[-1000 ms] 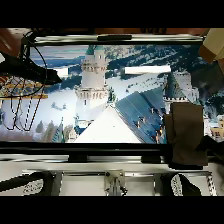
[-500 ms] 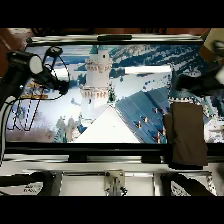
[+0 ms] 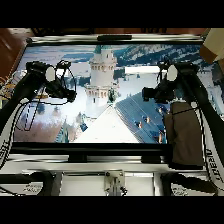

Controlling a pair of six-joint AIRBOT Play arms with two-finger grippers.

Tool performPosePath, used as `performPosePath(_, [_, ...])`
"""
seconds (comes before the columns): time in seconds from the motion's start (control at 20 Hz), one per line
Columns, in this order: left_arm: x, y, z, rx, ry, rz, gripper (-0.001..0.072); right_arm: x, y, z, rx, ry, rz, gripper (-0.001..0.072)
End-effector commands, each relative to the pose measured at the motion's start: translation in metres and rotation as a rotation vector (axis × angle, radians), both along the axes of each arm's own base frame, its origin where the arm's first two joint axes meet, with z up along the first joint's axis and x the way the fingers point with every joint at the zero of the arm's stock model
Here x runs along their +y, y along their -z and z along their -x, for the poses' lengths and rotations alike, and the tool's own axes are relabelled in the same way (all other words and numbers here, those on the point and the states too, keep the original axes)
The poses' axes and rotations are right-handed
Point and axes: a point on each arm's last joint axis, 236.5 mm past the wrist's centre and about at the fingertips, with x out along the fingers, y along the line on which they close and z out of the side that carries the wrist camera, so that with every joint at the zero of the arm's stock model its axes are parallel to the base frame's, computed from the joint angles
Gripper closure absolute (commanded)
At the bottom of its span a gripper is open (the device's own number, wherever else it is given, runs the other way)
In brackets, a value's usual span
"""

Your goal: Fold the shirts.

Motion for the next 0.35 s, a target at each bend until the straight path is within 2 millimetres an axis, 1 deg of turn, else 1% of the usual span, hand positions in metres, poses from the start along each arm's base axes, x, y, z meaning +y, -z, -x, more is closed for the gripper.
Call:
performPosePath(0.0, [-0.0017,0.0017,-0.0018,-0.008,-0.003,0.006,0.0100,0.0032,0.0044,0.0024,0.019,-0.012,0.003,0.0072])
performPosePath(0.15, [0.0002,0.0029,0.0030,0.014,0.006,-0.004,0.0100,0.0032,0.0044,0.0024,0.019,-0.012,0.003,0.0072])
performPosePath(0.3, [0.0003,0.0028,0.0025,0.012,0.005,-0.003,0.0100,0.0032,0.0044,0.0024,0.019,-0.012,0.003,0.0072])
